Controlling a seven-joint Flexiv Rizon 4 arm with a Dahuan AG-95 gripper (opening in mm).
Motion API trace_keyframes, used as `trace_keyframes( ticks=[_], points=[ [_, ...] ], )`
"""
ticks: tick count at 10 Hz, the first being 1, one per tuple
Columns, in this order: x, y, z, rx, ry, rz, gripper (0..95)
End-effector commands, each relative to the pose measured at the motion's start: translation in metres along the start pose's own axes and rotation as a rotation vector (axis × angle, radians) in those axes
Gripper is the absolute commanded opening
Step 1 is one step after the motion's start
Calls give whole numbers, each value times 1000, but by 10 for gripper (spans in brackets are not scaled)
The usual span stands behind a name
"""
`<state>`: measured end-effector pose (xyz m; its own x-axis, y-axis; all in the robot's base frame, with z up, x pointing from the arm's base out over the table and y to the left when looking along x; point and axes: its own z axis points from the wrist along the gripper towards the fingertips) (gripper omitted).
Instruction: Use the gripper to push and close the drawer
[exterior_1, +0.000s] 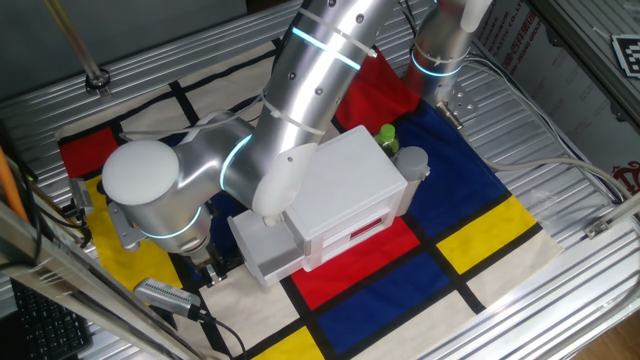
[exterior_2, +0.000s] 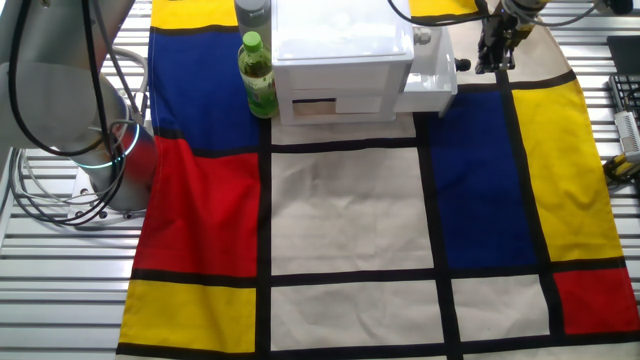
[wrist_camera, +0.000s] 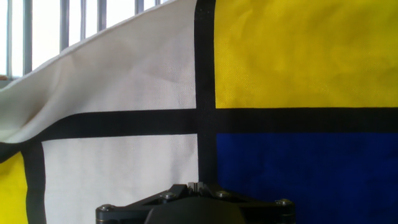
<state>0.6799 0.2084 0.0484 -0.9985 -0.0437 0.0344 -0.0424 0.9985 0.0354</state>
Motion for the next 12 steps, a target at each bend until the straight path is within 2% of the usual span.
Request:
trace_keyframes(
  ticks=[1, 7, 8, 12],
  points=[
    [0, 0, 0, 0, 0, -5, 0],
    [0, 0, 0, 14, 1, 12, 0],
    [0, 0, 0, 32, -8, -19, 0],
    [0, 0, 0, 53, -8, -59, 0]
  ],
)
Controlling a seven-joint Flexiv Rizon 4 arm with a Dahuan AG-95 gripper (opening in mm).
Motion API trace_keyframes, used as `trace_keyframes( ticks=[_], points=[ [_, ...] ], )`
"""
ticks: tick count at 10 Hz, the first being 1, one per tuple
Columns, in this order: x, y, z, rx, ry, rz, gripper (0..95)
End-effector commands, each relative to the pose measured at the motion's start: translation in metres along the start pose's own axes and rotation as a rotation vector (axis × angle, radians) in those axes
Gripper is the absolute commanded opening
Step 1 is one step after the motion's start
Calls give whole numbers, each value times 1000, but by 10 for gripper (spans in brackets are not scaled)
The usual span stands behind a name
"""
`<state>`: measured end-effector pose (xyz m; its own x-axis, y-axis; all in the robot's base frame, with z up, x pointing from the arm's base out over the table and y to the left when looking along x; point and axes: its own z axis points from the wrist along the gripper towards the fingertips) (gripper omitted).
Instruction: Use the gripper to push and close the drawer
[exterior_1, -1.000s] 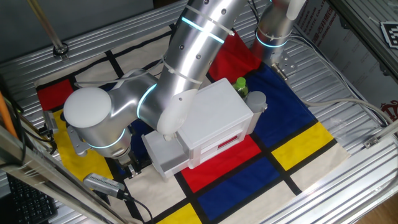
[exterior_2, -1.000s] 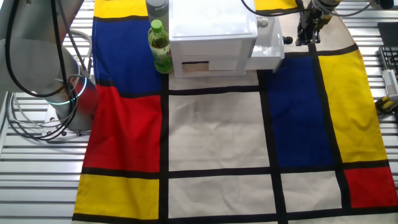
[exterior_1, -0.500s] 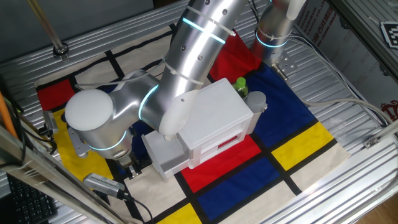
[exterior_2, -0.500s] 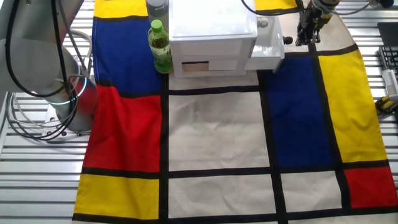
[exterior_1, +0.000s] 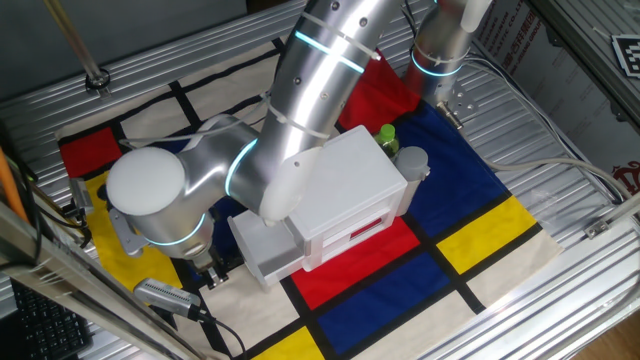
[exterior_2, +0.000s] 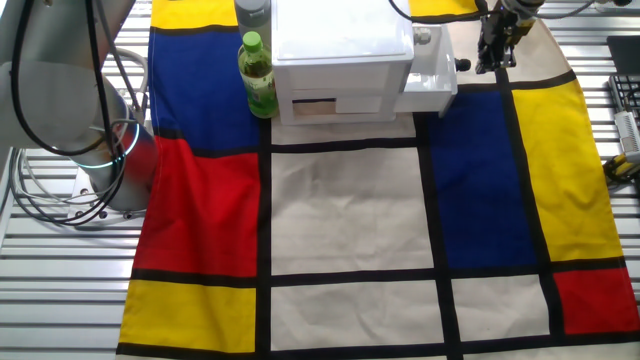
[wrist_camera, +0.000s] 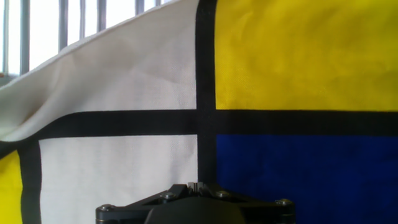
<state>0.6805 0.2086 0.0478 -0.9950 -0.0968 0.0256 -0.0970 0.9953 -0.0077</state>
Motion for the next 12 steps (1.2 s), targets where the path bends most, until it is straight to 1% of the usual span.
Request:
trace_keyframes(
  ticks=[1, 5, 9, 12],
  points=[
    [1, 0, -1, 16, 6, -3, 0],
    [1, 0, -1, 2, 16, -56, 0],
    [1, 0, -1, 4, 20, -39, 0],
    [1, 0, -1, 2, 20, 3, 0]
  ],
)
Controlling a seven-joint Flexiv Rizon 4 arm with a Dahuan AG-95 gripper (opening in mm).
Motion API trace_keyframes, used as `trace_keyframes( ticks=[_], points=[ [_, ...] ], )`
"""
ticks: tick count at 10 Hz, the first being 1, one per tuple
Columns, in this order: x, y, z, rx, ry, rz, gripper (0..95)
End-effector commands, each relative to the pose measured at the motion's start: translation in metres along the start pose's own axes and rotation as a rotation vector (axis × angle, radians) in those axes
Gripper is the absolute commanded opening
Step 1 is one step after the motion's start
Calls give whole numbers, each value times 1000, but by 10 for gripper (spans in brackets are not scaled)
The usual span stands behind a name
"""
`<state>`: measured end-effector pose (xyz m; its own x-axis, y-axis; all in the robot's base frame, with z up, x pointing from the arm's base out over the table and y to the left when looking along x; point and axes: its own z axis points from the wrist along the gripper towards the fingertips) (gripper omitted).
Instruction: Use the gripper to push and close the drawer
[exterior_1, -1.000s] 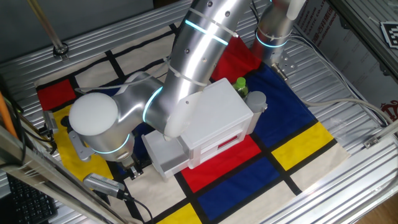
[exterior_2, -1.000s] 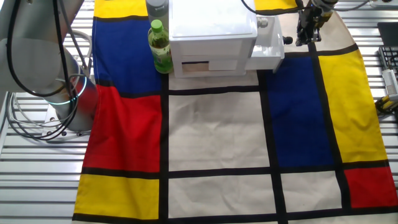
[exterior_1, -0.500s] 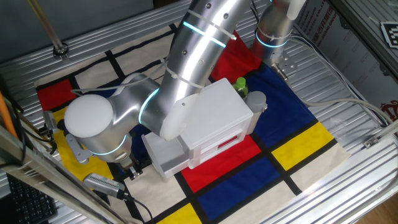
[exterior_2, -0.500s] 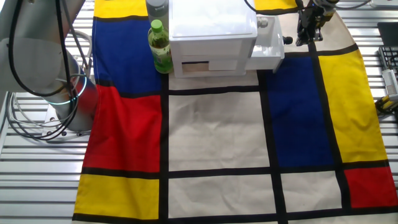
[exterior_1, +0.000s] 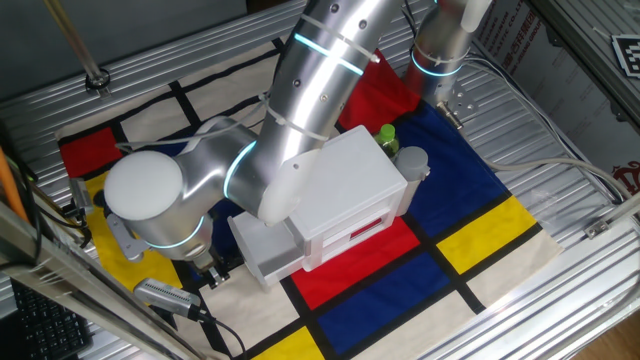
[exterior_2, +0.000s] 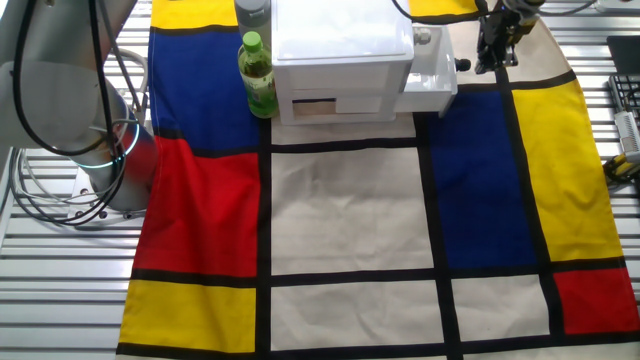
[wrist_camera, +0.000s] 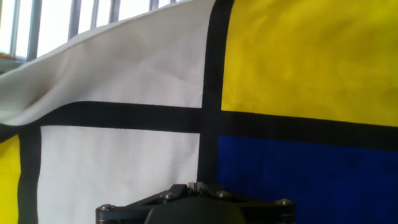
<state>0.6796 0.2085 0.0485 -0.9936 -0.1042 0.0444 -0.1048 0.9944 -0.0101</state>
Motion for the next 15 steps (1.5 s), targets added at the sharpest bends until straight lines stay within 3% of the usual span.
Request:
trace_keyframes(
  ticks=[1, 3, 11, 15],
  points=[
    [0, 0, -1, -8, 0, 44, 0],
    [0, 0, -1, -22, -2, 63, 0],
    [2, 3, -2, -24, 6, 59, 0],
    [10, 4, 2, -23, 2, 53, 0]
  ],
)
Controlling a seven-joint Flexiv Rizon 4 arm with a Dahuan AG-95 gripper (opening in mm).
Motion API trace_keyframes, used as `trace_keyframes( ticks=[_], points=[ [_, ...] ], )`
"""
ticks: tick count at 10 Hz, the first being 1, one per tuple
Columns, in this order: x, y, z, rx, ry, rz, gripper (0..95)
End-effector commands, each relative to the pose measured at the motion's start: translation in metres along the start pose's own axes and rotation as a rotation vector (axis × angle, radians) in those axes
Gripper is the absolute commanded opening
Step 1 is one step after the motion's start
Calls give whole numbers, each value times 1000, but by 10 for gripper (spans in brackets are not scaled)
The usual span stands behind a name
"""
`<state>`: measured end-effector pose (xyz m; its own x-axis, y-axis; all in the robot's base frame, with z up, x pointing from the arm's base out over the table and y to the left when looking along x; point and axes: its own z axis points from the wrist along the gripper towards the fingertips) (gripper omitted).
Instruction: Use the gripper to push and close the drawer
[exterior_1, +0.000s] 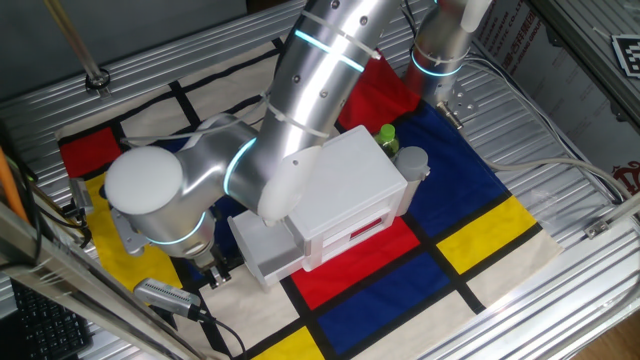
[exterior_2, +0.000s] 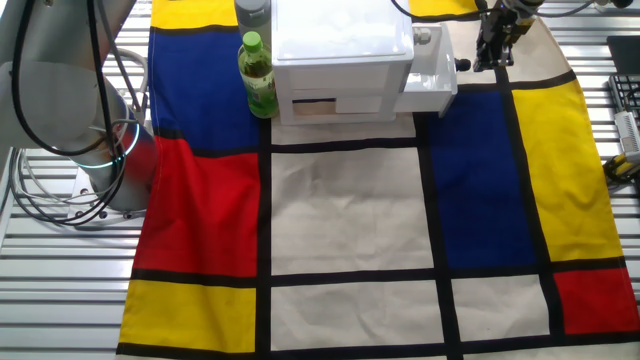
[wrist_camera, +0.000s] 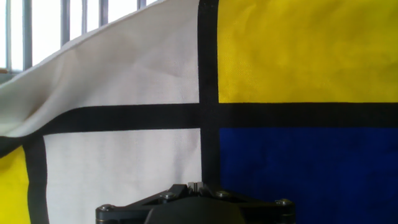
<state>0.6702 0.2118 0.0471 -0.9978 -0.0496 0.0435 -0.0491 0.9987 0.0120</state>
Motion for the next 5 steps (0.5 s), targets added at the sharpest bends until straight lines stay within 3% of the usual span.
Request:
trace_keyframes(
  ticks=[1, 5],
  points=[
    [2, -1, 1, 1, 2, -3, 0],
    [3, -2, 1, -1, 6, -4, 0]
  ],
)
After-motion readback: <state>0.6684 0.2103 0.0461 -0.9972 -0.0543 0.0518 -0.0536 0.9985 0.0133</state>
